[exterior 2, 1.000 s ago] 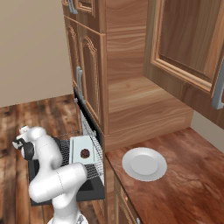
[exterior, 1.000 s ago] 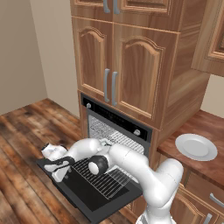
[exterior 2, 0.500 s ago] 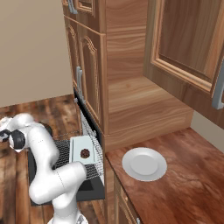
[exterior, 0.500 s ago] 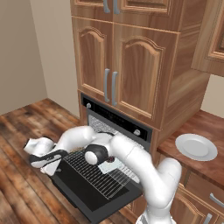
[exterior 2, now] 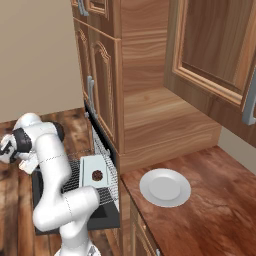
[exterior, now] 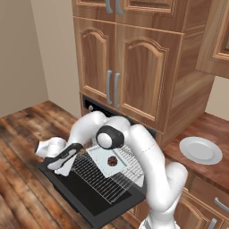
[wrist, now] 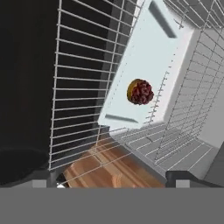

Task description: Take the baked cake out of the oven and place it on the plate for cooling. Then close the oven door.

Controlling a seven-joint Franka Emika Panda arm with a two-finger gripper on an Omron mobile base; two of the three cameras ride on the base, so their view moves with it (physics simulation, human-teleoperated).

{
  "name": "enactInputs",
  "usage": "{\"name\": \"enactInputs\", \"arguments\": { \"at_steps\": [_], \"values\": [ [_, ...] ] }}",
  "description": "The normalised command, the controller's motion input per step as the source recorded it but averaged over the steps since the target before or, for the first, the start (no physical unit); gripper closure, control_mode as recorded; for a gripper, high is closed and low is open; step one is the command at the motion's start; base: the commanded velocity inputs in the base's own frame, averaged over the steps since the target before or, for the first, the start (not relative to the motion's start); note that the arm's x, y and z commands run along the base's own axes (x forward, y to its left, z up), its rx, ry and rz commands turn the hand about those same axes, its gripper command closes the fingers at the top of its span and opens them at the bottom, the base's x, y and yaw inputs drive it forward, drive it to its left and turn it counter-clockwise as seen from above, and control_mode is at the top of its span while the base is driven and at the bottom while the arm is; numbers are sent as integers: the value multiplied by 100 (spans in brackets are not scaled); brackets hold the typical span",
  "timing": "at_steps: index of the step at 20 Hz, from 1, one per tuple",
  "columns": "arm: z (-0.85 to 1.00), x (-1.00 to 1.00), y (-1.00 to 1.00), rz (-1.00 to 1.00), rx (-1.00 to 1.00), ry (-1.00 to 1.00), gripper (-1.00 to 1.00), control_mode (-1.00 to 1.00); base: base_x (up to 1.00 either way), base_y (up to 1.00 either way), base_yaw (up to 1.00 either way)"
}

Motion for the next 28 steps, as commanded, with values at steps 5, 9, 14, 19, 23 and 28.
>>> {"name": "enactInputs", "arguments": {
  "at_steps": [5, 9, 14, 19, 23, 28],
  "values": [
    [8, -16, -87, 0, 0, -7, -100, -100, 0, 0, 0],
    [9, 0, -64, 0, 1, -1, -100, -100, 0, 0, 0],
    [0, 23, -33, 0, 0, 0, -100, -100, 0, 0, 0],
    [0, 53, -14, 0, 0, 4, -100, -100, 0, 0, 0],
    [0, 55, -11, 0, 0, 8, -100, -100, 0, 0, 0],
    [-2, 32, -24, 0, 0, 7, -100, -100, 0, 0, 0]
  ]
}}
